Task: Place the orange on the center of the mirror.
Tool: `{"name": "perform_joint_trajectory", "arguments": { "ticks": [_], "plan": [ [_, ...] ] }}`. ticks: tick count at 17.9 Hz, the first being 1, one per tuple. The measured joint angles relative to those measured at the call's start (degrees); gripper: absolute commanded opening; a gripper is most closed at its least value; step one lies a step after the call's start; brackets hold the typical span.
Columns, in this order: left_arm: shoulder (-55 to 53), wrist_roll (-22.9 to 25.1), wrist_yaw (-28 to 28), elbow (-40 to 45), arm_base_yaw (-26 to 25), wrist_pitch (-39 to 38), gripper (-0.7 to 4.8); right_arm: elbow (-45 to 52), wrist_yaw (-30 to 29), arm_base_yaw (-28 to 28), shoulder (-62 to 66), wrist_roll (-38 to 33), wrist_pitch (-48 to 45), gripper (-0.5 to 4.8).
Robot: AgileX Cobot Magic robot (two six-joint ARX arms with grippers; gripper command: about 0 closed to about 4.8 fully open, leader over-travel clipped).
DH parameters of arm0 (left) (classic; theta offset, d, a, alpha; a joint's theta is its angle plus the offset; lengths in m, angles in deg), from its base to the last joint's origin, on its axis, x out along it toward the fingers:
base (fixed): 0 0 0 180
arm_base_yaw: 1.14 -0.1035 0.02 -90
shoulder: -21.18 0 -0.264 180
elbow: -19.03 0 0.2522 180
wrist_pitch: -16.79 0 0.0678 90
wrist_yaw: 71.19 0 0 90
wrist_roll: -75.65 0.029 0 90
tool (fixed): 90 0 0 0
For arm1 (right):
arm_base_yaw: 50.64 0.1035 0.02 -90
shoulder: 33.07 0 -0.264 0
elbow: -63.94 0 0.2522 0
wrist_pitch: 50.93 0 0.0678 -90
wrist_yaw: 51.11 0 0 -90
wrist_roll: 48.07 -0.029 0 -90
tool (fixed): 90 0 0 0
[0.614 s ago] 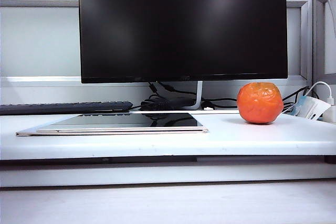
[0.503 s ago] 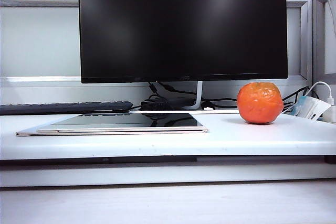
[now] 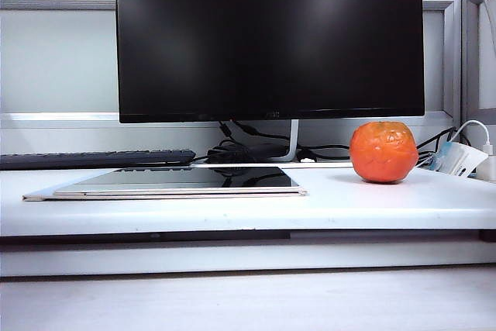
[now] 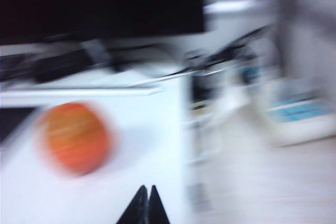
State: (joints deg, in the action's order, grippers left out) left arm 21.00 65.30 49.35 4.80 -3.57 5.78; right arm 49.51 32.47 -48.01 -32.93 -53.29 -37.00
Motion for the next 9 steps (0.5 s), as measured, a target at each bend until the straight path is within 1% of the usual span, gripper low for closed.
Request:
{"name": "perform_joint_trajectory", "arguments": {
  "ticks": [1,2,3,4,5,6,7,8,9],
  "plan": [
    [0.0,0.5,9.2,0.0,0.0,0.0,-0.05,0.0,-4.4,0.0,0.0,-1.9,0.8,-0.01],
    [0.0,0.9,16.6,0.0,0.0,0.0,-0.04,0.0,-8.9,0.1,0.0,-3.4,1.7,-0.01],
    [0.0,0.7,19.4,0.0,0.0,0.1,-0.03,0.0,-10.8,0.1,0.0,-3.8,2.2,-0.01],
    [0.0,-0.2,20.8,0.0,0.2,0.6,-0.01,0.0,-11.3,0.1,0.0,-3.9,2.3,-0.01],
    [0.0,-2.9,21.1,0.0,1.2,3.2,-0.01,0.0,-11.4,0.1,0.0,-4.0,2.3,-0.01],
    [0.0,-6.0,20.9,0.0,2.5,7.5,-0.01,0.0,-11.4,0.1,0.0,-4.0,2.2,-0.01],
    [0.0,-9.1,19.9,0.0,4.3,12.4,0.76,0.0,-11.4,0.1,0.0,-4.0,2.2,-0.01],
    [0.0,-12.8,16.8,0.0,6.9,18.6,1.02,0.0,-11.4,0.1,0.0,-4.1,2.1,-0.01],
    [0.0,-15.3,12.6,-0.1,9.6,23.3,0.83,0.0,-11.4,0.1,0.0,-4.1,1.9,-0.01]
  ]
}}
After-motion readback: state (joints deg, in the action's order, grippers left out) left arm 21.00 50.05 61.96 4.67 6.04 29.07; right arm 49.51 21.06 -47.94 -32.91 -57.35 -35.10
